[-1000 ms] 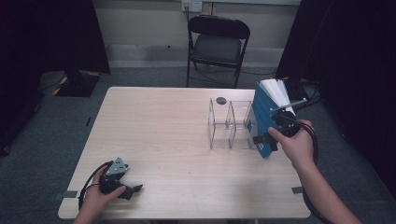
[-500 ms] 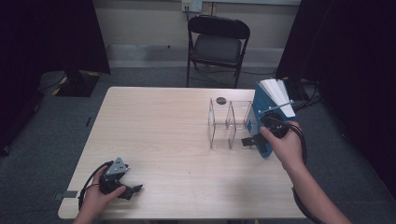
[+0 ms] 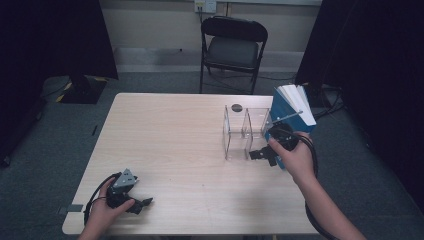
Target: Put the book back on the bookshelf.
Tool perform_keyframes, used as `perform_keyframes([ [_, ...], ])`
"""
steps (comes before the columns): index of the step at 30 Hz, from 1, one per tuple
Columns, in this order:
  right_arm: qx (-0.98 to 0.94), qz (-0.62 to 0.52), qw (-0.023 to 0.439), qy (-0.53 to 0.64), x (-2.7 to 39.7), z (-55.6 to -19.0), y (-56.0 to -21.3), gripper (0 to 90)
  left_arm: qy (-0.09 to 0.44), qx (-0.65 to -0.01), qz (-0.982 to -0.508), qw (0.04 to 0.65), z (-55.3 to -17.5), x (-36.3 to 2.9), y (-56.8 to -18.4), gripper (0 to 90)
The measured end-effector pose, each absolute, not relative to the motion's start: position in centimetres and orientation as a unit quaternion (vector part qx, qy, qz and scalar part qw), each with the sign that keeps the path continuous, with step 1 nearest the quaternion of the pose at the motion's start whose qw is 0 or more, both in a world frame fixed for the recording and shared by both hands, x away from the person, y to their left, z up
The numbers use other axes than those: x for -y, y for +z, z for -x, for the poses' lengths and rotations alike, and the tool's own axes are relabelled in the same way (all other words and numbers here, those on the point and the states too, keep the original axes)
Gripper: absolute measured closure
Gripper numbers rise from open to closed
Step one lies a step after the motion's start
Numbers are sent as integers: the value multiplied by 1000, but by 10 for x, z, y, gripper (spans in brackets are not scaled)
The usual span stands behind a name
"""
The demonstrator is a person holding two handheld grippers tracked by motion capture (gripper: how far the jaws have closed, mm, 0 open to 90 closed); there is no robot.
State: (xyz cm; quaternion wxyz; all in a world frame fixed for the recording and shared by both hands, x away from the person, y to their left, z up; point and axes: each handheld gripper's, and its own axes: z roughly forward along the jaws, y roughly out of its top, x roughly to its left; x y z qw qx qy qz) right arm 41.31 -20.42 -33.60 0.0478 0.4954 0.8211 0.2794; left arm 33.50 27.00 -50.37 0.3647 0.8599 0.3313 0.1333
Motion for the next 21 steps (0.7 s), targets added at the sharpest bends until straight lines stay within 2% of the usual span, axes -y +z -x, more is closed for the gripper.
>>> perform_keyframes([
  [21, -834, -469, 23, 290, 179, -413, -354, 180, 133, -331, -860, 365, -335, -270, -504, 0],
])
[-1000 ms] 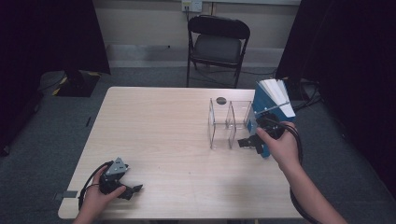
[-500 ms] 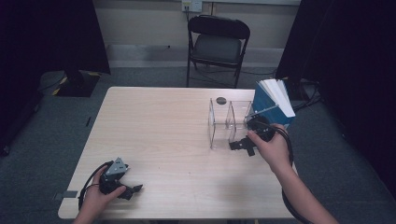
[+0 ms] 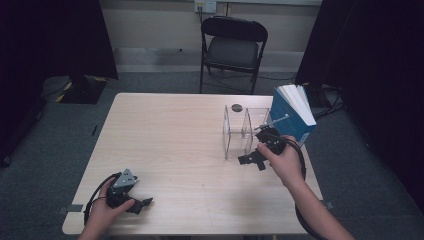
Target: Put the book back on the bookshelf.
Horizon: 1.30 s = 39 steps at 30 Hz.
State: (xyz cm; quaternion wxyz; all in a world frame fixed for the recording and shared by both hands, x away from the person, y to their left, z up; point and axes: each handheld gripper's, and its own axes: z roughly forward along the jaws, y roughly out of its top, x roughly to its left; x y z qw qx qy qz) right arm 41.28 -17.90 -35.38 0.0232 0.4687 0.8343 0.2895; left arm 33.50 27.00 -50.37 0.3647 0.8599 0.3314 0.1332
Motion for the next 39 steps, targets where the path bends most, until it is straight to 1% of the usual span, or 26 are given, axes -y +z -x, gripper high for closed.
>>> perform_keyframes([
  [14, -840, -457, 15, 292, 166, -409, -363, 184, 134, -331, -860, 365, -335, -270, -504, 0],
  [20, -841, -450, -1, 300, 156, -408, -369, 183, 134, -331, -860, 365, -335, -270, -504, 0],
  [39, -850, -430, -8, 304, 131, -405, -386, 183, 133, -332, -860, 365, -335, -270, -504, 0],
])
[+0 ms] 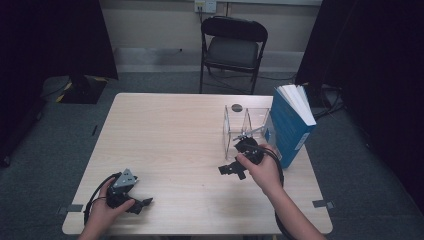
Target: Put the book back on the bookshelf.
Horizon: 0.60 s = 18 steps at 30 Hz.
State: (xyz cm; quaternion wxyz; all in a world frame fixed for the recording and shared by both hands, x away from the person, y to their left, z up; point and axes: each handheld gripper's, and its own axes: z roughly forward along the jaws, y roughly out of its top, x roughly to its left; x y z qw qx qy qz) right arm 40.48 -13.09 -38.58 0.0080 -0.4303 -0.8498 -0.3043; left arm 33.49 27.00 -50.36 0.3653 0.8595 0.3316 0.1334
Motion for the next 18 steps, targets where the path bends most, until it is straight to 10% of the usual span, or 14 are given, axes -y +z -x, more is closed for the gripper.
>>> perform_keyframes([
  [18, 856, 413, 21, -310, 109, -401, -404, 187, 133, -331, -860, 365, -335, -270, -504, 0],
])
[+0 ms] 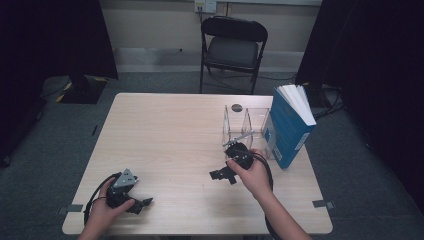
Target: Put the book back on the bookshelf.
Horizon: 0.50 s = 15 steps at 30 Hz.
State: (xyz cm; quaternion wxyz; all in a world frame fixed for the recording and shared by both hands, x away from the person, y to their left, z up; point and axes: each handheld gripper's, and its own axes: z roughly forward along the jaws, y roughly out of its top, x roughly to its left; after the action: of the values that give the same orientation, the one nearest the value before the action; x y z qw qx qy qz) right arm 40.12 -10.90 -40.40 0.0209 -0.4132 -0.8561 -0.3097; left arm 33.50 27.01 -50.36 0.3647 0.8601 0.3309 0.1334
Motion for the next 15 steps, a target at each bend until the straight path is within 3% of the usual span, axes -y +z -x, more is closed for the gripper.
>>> perform_keyframes([
  [15, 860, 405, 30, -309, 96, -399, -423, 200, 133, -331, -860, 365, -335, -270, -504, 0],
])
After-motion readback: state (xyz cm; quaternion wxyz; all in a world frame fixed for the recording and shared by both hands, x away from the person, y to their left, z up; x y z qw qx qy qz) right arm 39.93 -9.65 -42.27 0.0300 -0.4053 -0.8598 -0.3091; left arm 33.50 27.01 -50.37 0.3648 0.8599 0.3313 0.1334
